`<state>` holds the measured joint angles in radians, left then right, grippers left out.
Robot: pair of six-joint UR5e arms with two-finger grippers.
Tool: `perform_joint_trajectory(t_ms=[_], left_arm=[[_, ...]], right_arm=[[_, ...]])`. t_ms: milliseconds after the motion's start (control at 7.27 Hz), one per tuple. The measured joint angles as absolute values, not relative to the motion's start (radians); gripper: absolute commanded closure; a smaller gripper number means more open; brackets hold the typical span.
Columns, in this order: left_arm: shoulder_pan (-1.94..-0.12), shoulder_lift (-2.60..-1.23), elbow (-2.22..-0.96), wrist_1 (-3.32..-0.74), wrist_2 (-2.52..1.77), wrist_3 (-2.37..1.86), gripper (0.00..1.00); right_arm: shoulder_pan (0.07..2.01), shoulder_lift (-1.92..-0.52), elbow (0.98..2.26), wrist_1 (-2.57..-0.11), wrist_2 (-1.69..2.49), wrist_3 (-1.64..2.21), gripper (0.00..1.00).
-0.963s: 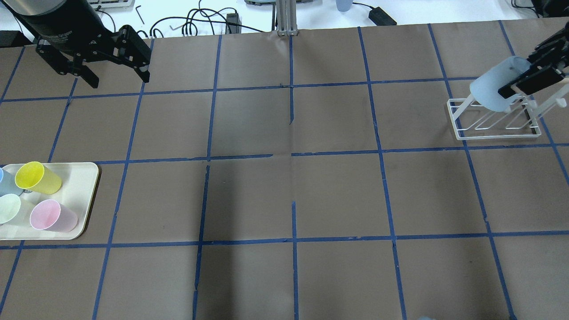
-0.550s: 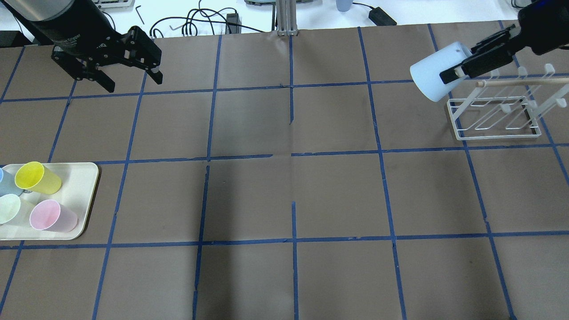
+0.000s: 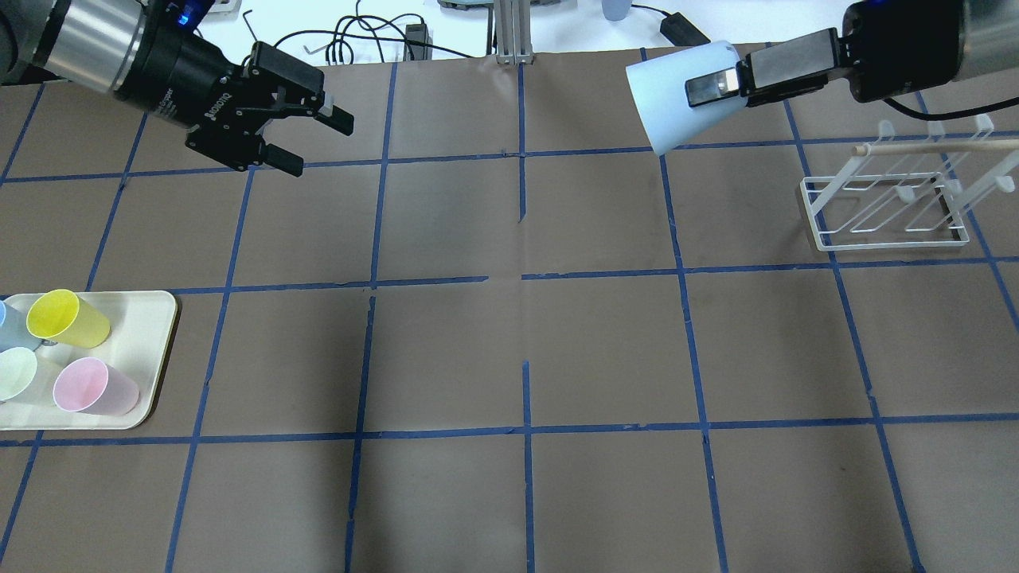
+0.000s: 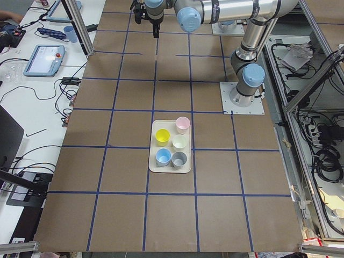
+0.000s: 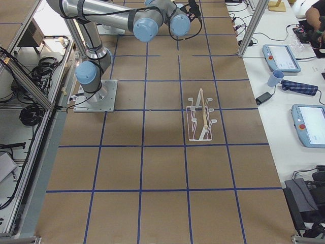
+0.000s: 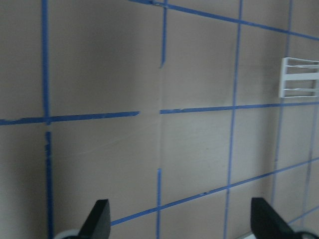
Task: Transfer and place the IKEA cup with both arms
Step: 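Carry the cup to center with right gripper while left gripper reaches toward it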
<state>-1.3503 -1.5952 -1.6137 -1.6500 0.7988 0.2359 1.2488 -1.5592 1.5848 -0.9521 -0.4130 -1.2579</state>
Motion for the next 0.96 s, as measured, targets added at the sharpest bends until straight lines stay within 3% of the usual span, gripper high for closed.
perform_joint_trajectory(t_ms=[550, 962], left_arm=[[-1.348, -1.56, -1.839, -1.624, 0.185, 0.307, 0.0], [-1.356, -1.494, -1.981, -1.619, 0.017, 0.321, 0.0]], right_arm=[[1.416, -1.558, 1.589, -0.854, -0.208, -1.232, 0.58], [1.481, -1.557, 1.588, -0.858, -0.177, -1.232, 0.58]])
